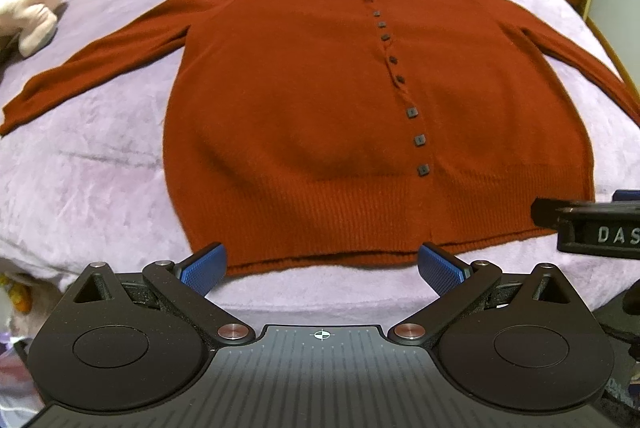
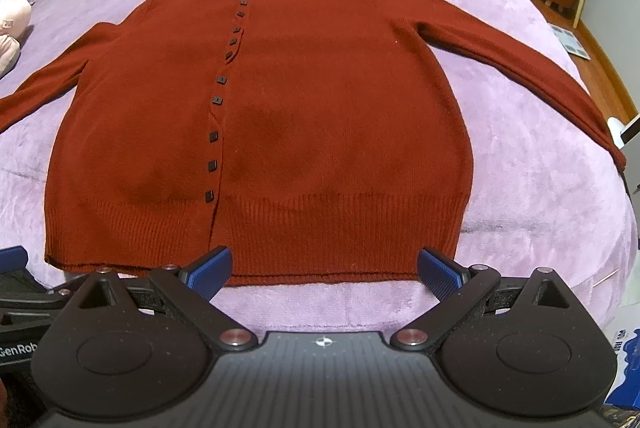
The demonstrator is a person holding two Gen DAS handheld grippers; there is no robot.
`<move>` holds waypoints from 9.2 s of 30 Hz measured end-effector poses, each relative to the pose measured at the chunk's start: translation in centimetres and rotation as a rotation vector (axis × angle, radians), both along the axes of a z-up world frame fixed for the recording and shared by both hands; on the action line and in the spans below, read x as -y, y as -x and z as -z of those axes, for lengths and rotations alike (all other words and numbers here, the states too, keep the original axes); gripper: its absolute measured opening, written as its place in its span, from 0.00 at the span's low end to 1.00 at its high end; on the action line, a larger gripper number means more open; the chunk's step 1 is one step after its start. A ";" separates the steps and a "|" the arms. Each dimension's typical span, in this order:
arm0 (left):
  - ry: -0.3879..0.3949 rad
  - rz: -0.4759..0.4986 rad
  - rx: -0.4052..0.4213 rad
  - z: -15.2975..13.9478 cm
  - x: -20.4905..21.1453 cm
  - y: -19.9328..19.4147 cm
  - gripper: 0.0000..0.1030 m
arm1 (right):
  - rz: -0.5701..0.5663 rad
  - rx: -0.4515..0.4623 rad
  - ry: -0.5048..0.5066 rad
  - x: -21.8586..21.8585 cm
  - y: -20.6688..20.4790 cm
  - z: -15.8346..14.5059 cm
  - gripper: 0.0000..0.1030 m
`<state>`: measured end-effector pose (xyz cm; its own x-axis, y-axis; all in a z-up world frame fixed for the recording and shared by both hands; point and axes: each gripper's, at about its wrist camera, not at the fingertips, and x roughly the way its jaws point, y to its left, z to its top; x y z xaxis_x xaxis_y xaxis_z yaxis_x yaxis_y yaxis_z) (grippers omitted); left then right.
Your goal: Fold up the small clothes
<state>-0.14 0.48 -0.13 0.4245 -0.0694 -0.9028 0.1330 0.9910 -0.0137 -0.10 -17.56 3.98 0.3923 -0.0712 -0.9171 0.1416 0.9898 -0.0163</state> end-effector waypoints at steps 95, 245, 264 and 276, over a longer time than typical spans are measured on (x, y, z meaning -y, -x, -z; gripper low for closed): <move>0.196 -0.044 0.354 1.6 -3.7 -28.9 0.06 | 0.134 0.437 -0.257 17.3 -21.3 7.3 0.57; 0.303 -0.243 0.338 5.8 -13.3 -17.6 0.54 | -0.104 0.317 -0.426 1.1 -27.7 9.1 0.13; 0.227 -0.182 0.334 6.3 -9.9 -21.7 0.58 | 0.093 0.427 -0.193 13.3 -27.6 9.0 0.14; 0.183 -0.179 0.334 6.0 -9.0 -22.1 0.58 | -0.051 0.364 -0.091 8.5 -30.8 10.7 0.04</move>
